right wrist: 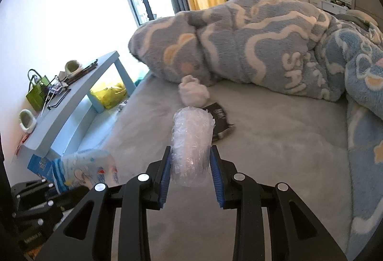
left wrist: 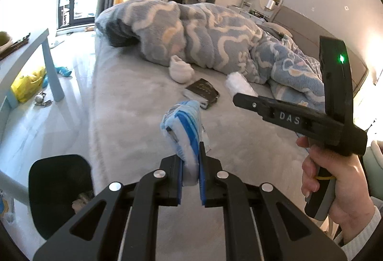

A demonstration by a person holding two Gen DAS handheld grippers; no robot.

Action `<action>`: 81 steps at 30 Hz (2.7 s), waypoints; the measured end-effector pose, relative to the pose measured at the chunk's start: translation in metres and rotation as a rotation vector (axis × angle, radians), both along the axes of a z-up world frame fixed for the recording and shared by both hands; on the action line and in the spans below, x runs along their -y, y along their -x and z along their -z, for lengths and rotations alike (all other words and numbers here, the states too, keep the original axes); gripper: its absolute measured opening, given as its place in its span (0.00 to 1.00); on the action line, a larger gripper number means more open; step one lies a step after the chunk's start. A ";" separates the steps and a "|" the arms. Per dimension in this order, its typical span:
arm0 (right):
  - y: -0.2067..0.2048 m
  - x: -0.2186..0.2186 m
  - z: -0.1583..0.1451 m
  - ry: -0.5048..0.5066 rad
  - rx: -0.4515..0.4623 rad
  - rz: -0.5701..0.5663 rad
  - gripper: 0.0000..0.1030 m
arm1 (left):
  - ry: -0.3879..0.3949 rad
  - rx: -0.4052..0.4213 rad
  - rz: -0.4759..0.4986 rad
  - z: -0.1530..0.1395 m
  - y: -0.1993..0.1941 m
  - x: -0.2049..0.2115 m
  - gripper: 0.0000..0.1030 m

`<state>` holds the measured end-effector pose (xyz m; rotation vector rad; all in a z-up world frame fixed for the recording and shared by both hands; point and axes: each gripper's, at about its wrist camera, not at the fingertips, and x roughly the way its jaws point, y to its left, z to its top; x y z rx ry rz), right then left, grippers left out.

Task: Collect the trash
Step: 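Carry the packet and bubble wrap roll with both tools to the black bin, then open the left tool to drop the packet while the right tool drops the bubble wrap roll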

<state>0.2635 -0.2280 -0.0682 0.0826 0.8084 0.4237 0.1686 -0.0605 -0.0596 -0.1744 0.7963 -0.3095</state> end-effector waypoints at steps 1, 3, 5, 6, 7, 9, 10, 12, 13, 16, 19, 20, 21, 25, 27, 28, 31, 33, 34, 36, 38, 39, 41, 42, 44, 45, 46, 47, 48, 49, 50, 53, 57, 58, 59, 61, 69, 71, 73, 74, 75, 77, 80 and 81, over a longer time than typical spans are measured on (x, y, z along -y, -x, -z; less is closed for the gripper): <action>0.003 -0.003 -0.001 0.000 0.001 -0.004 0.31 | -0.001 0.004 -0.006 -0.002 0.003 -0.006 0.12; 0.009 -0.011 -0.002 0.002 0.004 -0.015 0.31 | -0.004 0.010 -0.018 -0.006 0.008 -0.016 0.12; 0.015 -0.017 -0.002 0.001 0.005 -0.023 0.31 | -0.001 0.014 -0.027 -0.008 0.013 -0.026 0.12; 0.017 -0.020 -0.003 0.000 0.006 -0.025 0.31 | -0.002 0.012 -0.030 -0.009 0.014 -0.031 0.12; 0.019 -0.024 -0.004 -0.002 0.005 -0.031 0.31 | -0.002 0.010 -0.032 -0.010 0.016 -0.036 0.12; 0.023 -0.032 -0.005 -0.009 0.005 -0.041 0.31 | -0.004 0.005 -0.036 -0.010 0.019 -0.046 0.12; 0.024 -0.035 -0.005 -0.014 0.004 -0.044 0.31 | -0.011 -0.002 -0.039 -0.009 0.020 -0.051 0.12; 0.026 -0.044 -0.006 -0.020 0.002 -0.057 0.31 | -0.021 -0.008 -0.046 -0.007 0.022 -0.060 0.12; 0.026 -0.048 -0.006 -0.018 0.002 -0.063 0.31 | -0.027 -0.012 -0.052 -0.005 0.023 -0.066 0.12; 0.029 -0.062 -0.005 -0.007 -0.001 -0.085 0.31 | -0.044 -0.016 -0.067 -0.003 0.024 -0.082 0.12; 0.028 -0.076 -0.005 0.004 -0.001 -0.102 0.31 | -0.048 -0.018 -0.084 -0.002 0.024 -0.100 0.12; 0.027 -0.081 -0.005 0.004 -0.002 -0.108 0.31 | -0.047 -0.020 -0.089 -0.001 0.024 -0.105 0.12; 0.025 -0.087 -0.005 0.005 -0.004 -0.116 0.31 | -0.049 -0.023 -0.097 0.000 0.023 -0.111 0.12; 0.023 -0.110 -0.003 0.014 -0.010 -0.149 0.31 | -0.064 -0.036 -0.111 0.006 0.025 -0.131 0.12; 0.023 -0.120 -0.003 0.017 -0.013 -0.162 0.31 | -0.062 -0.045 -0.116 0.008 0.026 -0.142 0.12; 0.023 -0.127 -0.003 0.017 -0.014 -0.170 0.31 | -0.061 -0.047 -0.119 0.009 0.026 -0.146 0.12; 0.024 -0.146 -0.002 0.023 -0.014 -0.193 0.31 | -0.077 -0.059 -0.132 0.012 0.028 -0.161 0.12; 0.025 -0.160 -0.001 0.028 -0.017 -0.216 0.31 | -0.082 -0.064 -0.133 0.015 0.029 -0.170 0.12; 0.027 -0.170 0.000 0.033 -0.020 -0.232 0.31 | -0.083 -0.071 -0.132 0.017 0.031 -0.176 0.12; 0.028 -0.182 0.001 0.038 -0.024 -0.253 0.31 | -0.082 -0.086 -0.134 0.022 0.032 -0.186 0.12; 0.029 -0.195 0.002 0.042 -0.028 -0.273 0.31 | -0.069 -0.108 -0.139 0.028 0.032 -0.197 0.12; 0.030 -0.200 0.003 0.041 -0.030 -0.281 0.31 | -0.062 -0.120 -0.144 0.031 0.032 -0.202 0.12; 0.030 -0.213 0.004 0.038 -0.037 -0.296 0.31 | -0.045 -0.149 -0.154 0.038 0.032 -0.213 0.12; 0.031 -0.218 0.005 0.033 -0.043 -0.303 0.31 | -0.040 -0.168 -0.160 0.042 0.031 -0.218 0.12; 0.031 -0.229 0.007 0.020 -0.057 -0.322 0.31 | -0.038 -0.203 -0.170 0.050 0.030 -0.225 0.12; 0.033 -0.236 0.009 0.019 -0.063 -0.333 0.31 | -0.037 -0.218 -0.172 0.054 0.030 -0.229 0.12; 0.033 -0.240 0.009 0.021 -0.065 -0.341 0.31 | -0.036 -0.233 -0.174 0.058 0.030 -0.232 0.12; 0.035 -0.245 0.010 0.024 -0.067 -0.349 0.31 | -0.036 -0.244 -0.174 0.061 0.030 -0.235 0.12; 0.036 -0.252 0.011 0.027 -0.070 -0.358 0.31 | -0.036 -0.262 -0.172 0.066 0.030 -0.238 0.12; 0.037 -0.259 0.013 0.030 -0.075 -0.368 0.31 | -0.036 -0.279 -0.167 0.071 0.029 -0.240 0.13; 0.037 -0.264 0.014 0.032 -0.080 -0.376 0.31 | -0.040 -0.291 -0.165 0.075 0.029 -0.242 0.13; 0.038 -0.279 0.019 0.041 -0.092 -0.393 0.31 | -0.047 -0.336 -0.154 0.088 0.028 -0.246 0.13; 0.038 -0.298 0.027 0.065 -0.120 -0.407 0.31 | -0.052 -0.384 -0.146 0.100 0.032 -0.252 0.26; 0.037 -0.302 0.029 0.070 -0.126 -0.408 0.31 | -0.063 -0.384 -0.153 0.101 0.033 -0.254 0.34; 0.037 -0.305 0.031 0.075 -0.131 -0.409 0.31 | -0.080 -0.379 -0.164 0.100 0.035 -0.256 0.38; 0.036 -0.312 0.037 0.085 -0.145 -0.408 0.31 | -0.089 -0.372 -0.175 0.099 0.036 -0.261 0.44; 0.031 -0.324 0.061 0.140 -0.196 -0.404 0.31 | -0.088 -0.297 -0.230 0.078 0.041 -0.279 0.56; 0.030 -0.327 0.069 0.157 -0.218 -0.407 0.31 | -0.072 -0.273 -0.239 0.072 0.042 -0.285 0.56; 0.030 -0.331 0.077 0.171 -0.237 -0.410 0.31 | -0.060 -0.247 -0.247 0.066 0.044 -0.289 0.55; 0.030 -0.333 0.081 0.179 -0.245 -0.413 0.31 | -0.055 -0.230 -0.249 0.062 0.044 -0.290 0.54; 0.030 -0.334 0.083 0.183 -0.250 -0.415 0.31 | -0.051 -0.217 -0.252 0.058 0.045 -0.292 0.53; 0.031 -0.338 0.088 0.196 -0.264 -0.421 0.31 | -0.044 -0.190 -0.254 0.052 0.047 -0.293 0.50; 0.033 -0.345 0.097 0.218 -0.283 -0.432 0.31 | -0.041 -0.141 -0.259 0.038 0.050 -0.295 0.48; 0.033 -0.347 0.099 0.224 -0.289 -0.436 0.31 | -0.040 -0.128 -0.261 0.035 0.051 -0.295 0.46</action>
